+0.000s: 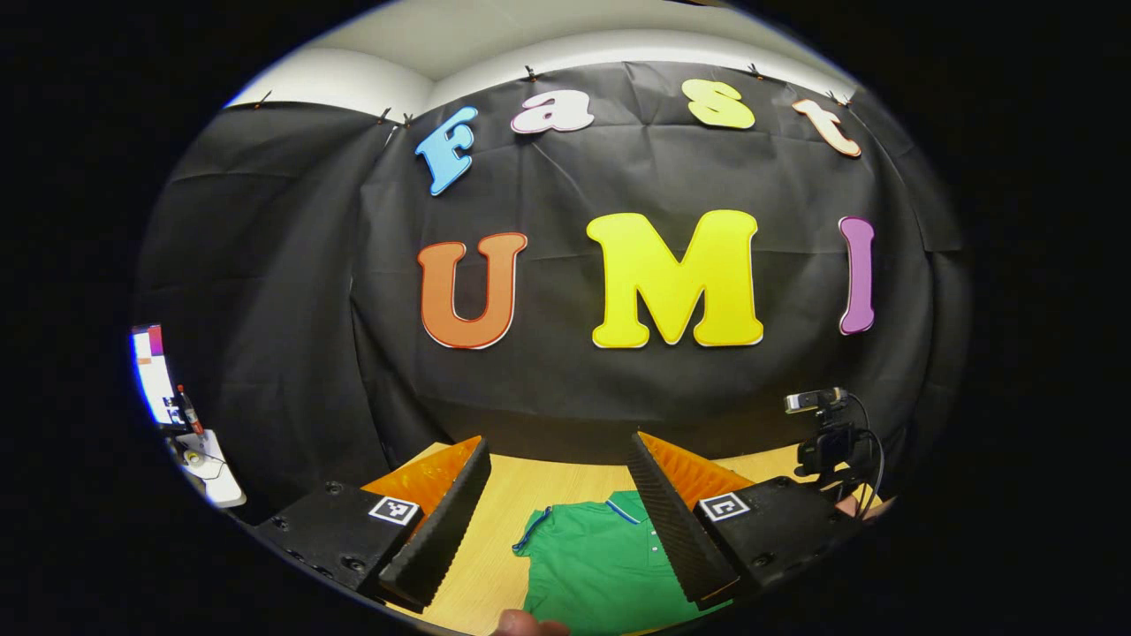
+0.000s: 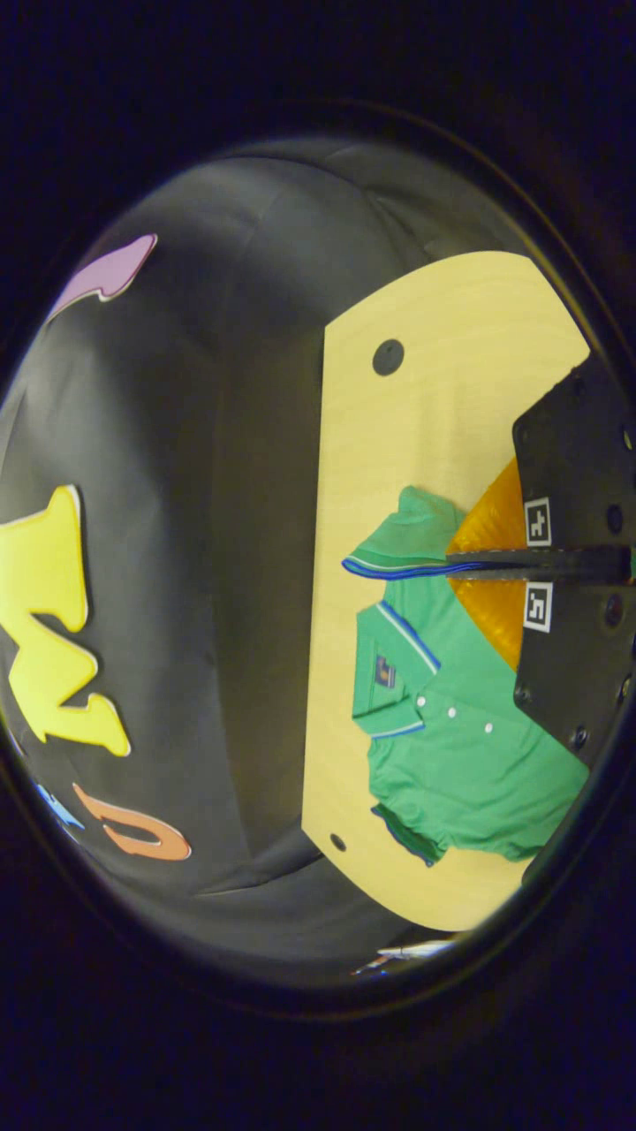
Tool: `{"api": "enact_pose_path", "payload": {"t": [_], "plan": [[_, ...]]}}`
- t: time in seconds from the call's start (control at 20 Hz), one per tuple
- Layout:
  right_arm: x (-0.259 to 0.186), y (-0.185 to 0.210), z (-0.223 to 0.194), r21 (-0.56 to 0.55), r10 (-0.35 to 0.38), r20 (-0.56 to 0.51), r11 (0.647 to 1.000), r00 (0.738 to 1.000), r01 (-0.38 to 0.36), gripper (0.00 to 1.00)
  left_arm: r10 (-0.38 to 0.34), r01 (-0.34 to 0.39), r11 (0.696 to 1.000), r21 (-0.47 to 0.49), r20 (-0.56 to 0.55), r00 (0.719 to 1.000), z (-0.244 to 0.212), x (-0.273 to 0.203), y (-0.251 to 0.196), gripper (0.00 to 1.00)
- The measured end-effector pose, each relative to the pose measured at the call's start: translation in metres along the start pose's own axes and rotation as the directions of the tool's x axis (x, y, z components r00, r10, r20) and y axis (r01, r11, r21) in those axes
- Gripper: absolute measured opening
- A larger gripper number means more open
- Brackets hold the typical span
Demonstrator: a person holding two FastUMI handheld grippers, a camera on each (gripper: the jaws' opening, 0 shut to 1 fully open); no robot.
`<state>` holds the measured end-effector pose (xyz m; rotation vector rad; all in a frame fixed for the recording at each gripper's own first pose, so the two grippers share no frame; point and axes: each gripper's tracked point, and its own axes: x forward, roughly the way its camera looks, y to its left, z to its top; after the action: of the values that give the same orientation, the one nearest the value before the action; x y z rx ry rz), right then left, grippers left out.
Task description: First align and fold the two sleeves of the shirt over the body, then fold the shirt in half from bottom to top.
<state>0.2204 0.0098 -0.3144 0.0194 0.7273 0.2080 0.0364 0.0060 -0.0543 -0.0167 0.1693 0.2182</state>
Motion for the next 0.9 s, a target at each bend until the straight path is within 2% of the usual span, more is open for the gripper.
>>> {"api": "enact_pose_path", "payload": {"t": [0.25, 0.4, 0.45, 0.55, 0.6, 0.75, 0.8, 0.9], "plan": [[0.013, 0.065, -0.004, -0.048, 0.049, -0.023, 0.998, 0.999, -0.051, 0.0, 0.04, -0.04, 0.999, -0.031, -0.006, 0.999, -0.005, -0.005, 0.027, 0.99], [0.025, 0.094, -0.013, -0.037, 0.074, -0.054, 0.996, 0.996, -0.076, 0.0, 0.077, -0.078, 0.997, -0.027, -0.021, 0.997, -0.01, -0.008, 0.048, 0.99], [0.028, 0.102, -0.019, -0.038, 0.088, -0.07, 0.995, 0.994, -0.091, 0.02, 0.088, -0.089, 0.996, -0.026, -0.023, 0.996, -0.011, -0.009, 0.055, 0.99], [0.027, 0.115, -0.026, -0.038, 0.119, -0.088, 0.992, 0.989, -0.123, 0.11, 0.108, -0.108, 0.994, -0.021, -0.03, 0.994, -0.012, -0.01, 0.067, 0.99], [0.025, 0.12, -0.026, -0.034, 0.13, -0.085, 0.99, 0.988, -0.134, 0.2, 0.114, -0.115, 0.993, -0.021, -0.034, 0.993, -0.015, -0.01, 0.073, 0.99], [0.013, 0.116, -0.024, -0.037, 0.124, -0.063, 0.991, 0.99, -0.126, 0.77, 0.119, -0.12, 0.992, -0.031, -0.046, 0.992, -0.019, -0.007, 0.084, 0.99], [0.01, 0.113, -0.022, -0.045, 0.117, -0.051, 0.992, 0.992, -0.12, 0.87, 0.111, -0.113, 0.993, -0.037, -0.047, 0.993, -0.022, -0.007, 0.085, 0.99], [-0.005, 0.109, -0.016, -0.051, 0.104, -0.019, 0.993, 0.994, -0.105, 0.98, 0.062, -0.063, 0.997, -0.05, -0.033, 0.998, -0.023, -0.001, 0.081, 0.99]]}}
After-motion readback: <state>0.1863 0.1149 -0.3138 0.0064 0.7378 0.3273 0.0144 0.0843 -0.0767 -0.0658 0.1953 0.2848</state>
